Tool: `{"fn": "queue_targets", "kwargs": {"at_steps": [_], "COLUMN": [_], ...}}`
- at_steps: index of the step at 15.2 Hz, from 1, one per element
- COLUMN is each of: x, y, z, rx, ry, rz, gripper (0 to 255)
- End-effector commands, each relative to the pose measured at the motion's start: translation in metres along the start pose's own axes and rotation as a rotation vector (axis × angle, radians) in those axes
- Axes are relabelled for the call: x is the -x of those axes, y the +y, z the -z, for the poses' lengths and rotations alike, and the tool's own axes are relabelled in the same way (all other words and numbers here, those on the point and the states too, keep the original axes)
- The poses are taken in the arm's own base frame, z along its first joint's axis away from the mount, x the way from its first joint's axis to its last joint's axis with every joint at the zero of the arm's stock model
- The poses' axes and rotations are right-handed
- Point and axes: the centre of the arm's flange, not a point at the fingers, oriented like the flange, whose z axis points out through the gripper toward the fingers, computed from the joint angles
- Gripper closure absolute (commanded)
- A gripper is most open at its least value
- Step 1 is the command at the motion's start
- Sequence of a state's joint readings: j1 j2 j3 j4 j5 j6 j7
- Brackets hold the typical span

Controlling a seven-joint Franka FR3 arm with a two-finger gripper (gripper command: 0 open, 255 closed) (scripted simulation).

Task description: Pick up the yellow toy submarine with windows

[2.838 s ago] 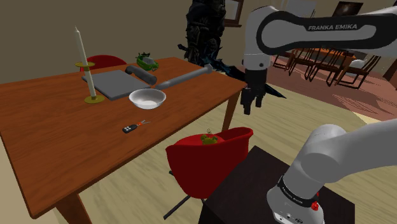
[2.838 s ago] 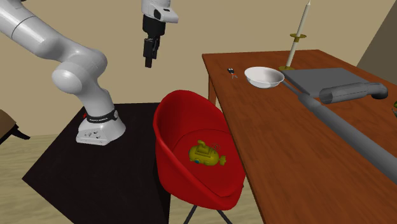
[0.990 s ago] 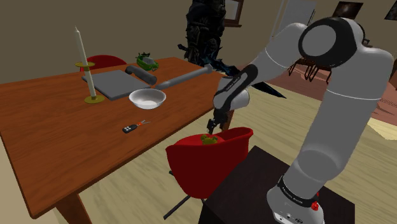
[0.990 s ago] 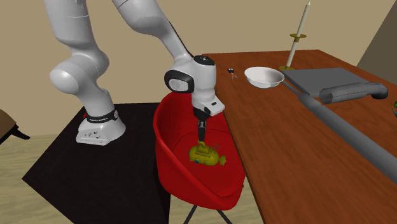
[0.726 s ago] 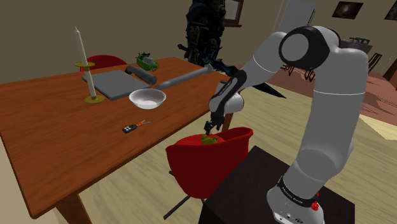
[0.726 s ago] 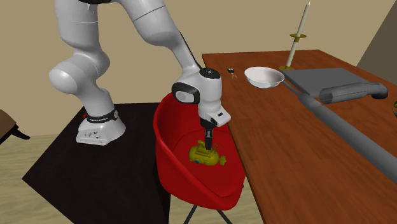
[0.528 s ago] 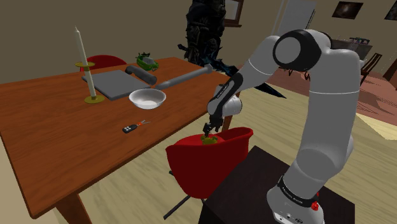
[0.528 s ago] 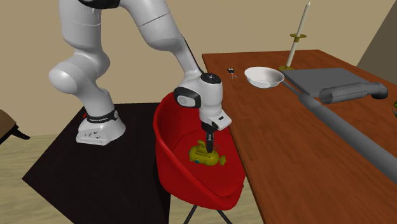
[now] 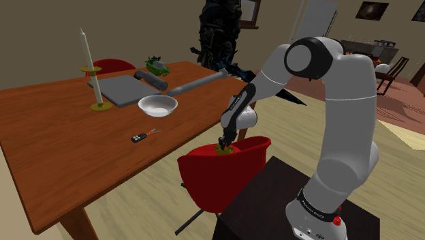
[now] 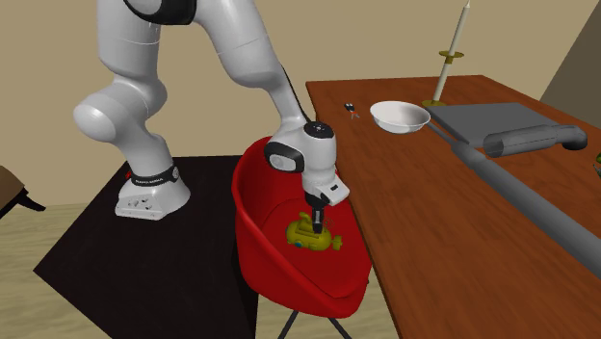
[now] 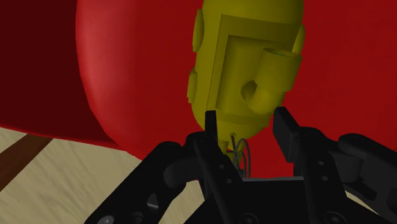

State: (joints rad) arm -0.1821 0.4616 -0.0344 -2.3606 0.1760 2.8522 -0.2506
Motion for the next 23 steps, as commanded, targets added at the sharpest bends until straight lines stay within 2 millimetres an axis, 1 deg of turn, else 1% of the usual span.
{"fn": "queue_targets", "kwargs": {"at_steps": [1, 7, 8, 23], "x": [0.001, 0.001, -0.001, -0.004], "y": [0.0, 0.0, 0.0, -0.002], "z": [-0.001, -0.001, -0.001, 0.078], "rx": [0.0, 0.0, 0.0, 0.0], "ry": [-0.001, -0.001, -0.001, -0.001], "rz": [-0.001, -0.001, -0.001, -0.001], "gripper": [255, 255, 255, 255]}}
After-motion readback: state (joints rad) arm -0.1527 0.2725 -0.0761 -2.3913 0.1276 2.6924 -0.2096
